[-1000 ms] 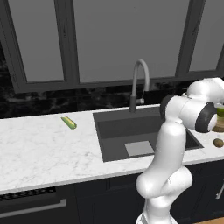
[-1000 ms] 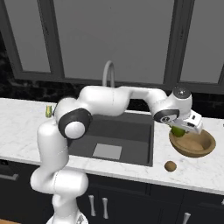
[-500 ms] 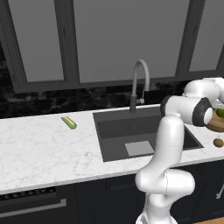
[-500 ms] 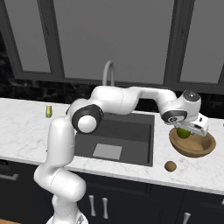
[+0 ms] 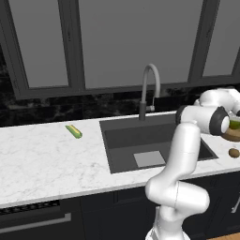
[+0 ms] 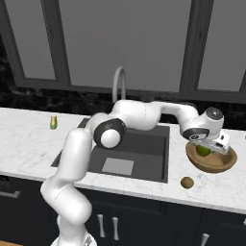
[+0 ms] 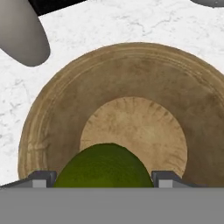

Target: Pick the lime from the sink and place it in the bowl. Then pick the bowl and place it in the microwave. Then close the microwave door and press the start button.

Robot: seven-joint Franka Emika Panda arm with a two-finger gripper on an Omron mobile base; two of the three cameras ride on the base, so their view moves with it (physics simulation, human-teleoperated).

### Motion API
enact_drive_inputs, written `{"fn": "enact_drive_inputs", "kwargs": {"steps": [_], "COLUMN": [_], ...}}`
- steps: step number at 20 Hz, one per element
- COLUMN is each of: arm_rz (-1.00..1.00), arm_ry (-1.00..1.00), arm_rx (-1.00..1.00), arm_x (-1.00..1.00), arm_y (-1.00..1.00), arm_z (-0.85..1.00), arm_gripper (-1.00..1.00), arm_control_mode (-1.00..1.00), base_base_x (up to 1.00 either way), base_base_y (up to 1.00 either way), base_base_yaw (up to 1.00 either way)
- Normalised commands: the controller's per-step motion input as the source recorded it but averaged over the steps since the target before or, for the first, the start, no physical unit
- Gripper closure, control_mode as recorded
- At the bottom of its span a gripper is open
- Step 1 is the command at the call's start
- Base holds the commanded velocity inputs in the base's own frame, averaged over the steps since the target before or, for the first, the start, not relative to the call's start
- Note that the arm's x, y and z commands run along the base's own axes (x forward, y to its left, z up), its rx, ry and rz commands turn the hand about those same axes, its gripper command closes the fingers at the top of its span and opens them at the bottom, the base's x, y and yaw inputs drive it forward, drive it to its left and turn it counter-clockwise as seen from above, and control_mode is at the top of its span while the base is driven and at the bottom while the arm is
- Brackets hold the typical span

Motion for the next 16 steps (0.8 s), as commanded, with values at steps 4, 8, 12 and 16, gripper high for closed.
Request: {"fn": "enact_drive_inputs", "kwargs": {"steps": [4,8,12,16], "arm_rz": [0.00,0.00,0.00,0.00], "arm_ry": [0.00,0.00,0.00,0.00], "arm_rx": [0.04,0.00,0.01,0.01], "arm_x": [0.26,0.31,0.31,0.25], "arm_y": [-0.26,-0.08,-0.06,-0.11], "arm_z": [-0.42,-0.43,-0.39,-0.31], "arm_gripper": [1.00,1.00,1.00,1.00], "arm_control_mode": [-1.00,-1.00,-1.00,-1.00], "base_base_x": [0.00,0.00,0.00,0.00], "base_base_y": [0.00,0.00,0.00,0.00], "base_base_yaw": [0.00,0.00,0.00,0.00]}}
